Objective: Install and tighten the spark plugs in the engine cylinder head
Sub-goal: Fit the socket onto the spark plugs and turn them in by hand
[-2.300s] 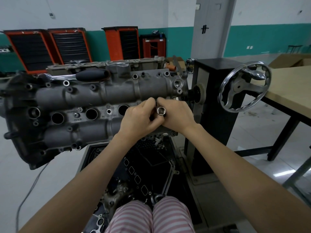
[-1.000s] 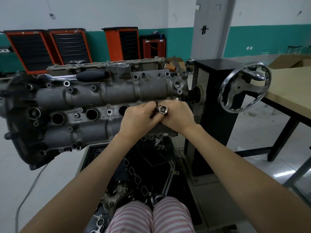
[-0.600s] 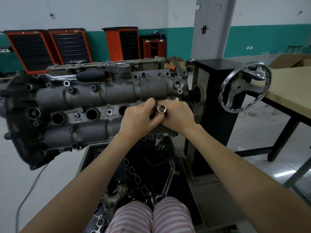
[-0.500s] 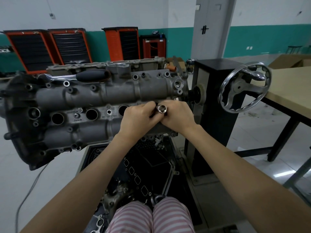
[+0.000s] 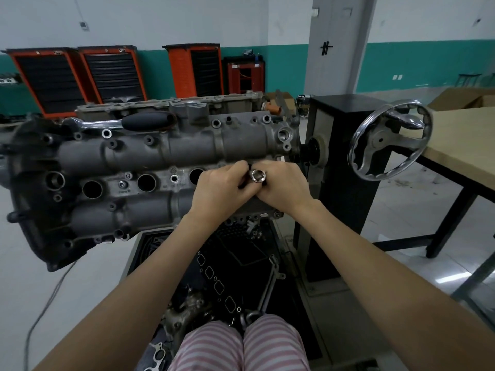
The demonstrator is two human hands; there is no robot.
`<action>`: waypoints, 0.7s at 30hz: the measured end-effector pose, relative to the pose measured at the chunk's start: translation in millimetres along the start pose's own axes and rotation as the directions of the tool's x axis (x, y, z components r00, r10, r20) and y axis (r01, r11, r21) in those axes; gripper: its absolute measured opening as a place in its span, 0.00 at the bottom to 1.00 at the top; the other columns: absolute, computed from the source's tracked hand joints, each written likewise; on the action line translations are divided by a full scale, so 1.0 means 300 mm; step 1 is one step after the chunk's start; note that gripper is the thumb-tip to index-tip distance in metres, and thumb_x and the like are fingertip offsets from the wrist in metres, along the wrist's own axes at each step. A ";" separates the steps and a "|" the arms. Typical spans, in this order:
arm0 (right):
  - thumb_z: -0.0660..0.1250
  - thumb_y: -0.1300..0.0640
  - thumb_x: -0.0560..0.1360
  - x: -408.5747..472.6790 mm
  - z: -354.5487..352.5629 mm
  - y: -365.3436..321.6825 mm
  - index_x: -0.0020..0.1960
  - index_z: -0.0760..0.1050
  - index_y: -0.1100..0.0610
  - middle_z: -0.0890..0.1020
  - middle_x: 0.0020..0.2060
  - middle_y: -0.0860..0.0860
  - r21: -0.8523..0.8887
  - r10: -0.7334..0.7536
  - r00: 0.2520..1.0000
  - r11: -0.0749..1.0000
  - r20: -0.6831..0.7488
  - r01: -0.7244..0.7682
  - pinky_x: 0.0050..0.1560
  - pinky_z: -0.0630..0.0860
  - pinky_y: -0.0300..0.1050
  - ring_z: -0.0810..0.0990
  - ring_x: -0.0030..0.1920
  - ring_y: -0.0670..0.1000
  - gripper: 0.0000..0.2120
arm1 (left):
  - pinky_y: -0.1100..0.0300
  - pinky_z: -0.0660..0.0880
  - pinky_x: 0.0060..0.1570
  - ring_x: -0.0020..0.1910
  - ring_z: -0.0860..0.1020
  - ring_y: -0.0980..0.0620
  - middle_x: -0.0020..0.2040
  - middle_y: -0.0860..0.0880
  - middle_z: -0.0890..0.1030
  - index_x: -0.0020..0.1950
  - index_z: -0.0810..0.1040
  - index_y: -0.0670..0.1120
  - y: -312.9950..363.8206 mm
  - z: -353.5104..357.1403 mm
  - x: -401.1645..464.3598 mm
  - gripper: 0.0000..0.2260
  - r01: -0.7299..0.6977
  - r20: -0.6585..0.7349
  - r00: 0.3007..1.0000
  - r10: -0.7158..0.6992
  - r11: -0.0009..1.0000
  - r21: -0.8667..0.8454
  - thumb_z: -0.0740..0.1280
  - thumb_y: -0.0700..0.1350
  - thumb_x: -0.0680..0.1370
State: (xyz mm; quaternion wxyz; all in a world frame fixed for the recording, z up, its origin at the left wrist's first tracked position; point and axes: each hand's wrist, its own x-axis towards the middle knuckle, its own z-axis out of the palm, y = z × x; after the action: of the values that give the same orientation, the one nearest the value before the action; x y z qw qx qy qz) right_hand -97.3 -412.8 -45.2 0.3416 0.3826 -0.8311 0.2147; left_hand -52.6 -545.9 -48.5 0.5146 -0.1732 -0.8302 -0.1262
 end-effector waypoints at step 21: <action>0.66 0.56 0.69 0.002 0.001 -0.001 0.39 0.68 0.57 0.77 0.31 0.52 -0.029 0.031 0.999 0.999 0.034 -0.030 0.30 0.59 0.43 0.75 0.31 0.56 0.07 | 0.64 0.56 0.25 0.21 0.68 0.48 0.25 0.49 0.69 0.33 0.67 0.41 0.000 -0.006 -0.004 0.13 -0.020 0.027 0.999 0.021 0.999 -0.026 0.61 0.48 0.73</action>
State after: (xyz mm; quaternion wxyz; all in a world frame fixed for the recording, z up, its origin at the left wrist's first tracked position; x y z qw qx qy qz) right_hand -97.7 -413.5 -44.9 0.3295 0.3688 -0.8454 0.2016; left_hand -50.7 -546.8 -48.8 0.5021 -0.1899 -0.8338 -0.1291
